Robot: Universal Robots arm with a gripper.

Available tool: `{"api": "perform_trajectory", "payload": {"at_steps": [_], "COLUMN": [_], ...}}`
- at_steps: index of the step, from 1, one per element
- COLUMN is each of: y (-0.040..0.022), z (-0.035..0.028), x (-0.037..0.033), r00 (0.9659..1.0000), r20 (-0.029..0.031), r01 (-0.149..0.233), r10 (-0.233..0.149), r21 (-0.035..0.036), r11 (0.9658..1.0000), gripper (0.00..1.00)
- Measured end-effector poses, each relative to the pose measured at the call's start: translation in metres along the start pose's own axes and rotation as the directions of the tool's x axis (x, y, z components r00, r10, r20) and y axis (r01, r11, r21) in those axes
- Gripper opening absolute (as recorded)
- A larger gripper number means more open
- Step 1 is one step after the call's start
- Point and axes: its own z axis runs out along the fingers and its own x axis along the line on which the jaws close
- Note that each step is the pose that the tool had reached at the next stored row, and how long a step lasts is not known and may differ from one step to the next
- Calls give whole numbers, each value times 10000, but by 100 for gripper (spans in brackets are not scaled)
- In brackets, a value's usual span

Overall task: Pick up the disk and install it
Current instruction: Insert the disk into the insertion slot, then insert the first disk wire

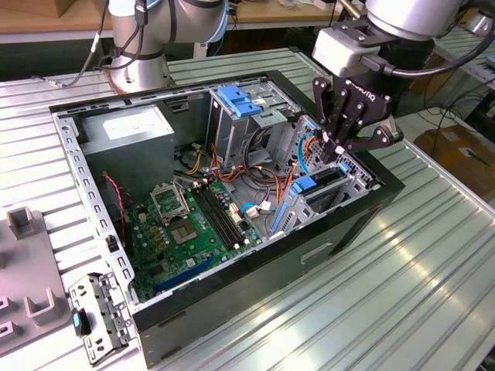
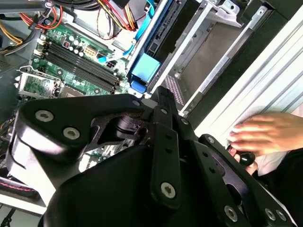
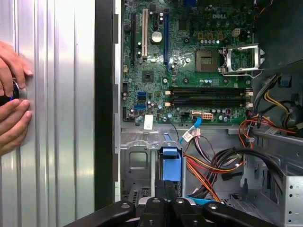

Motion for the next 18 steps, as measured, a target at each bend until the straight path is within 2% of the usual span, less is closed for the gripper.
{"api": "perform_trajectory", "payload": {"at_steps": [5, 18], "y": [3, 3], "z": [137, 148], "x": [38, 38], "r00": [10000, 10000], "r20": [1, 1], "r01": [0, 0], "r10": [0, 0], "r21": [0, 0], "r11": [10000, 10000], "gripper": [11, 11]}}
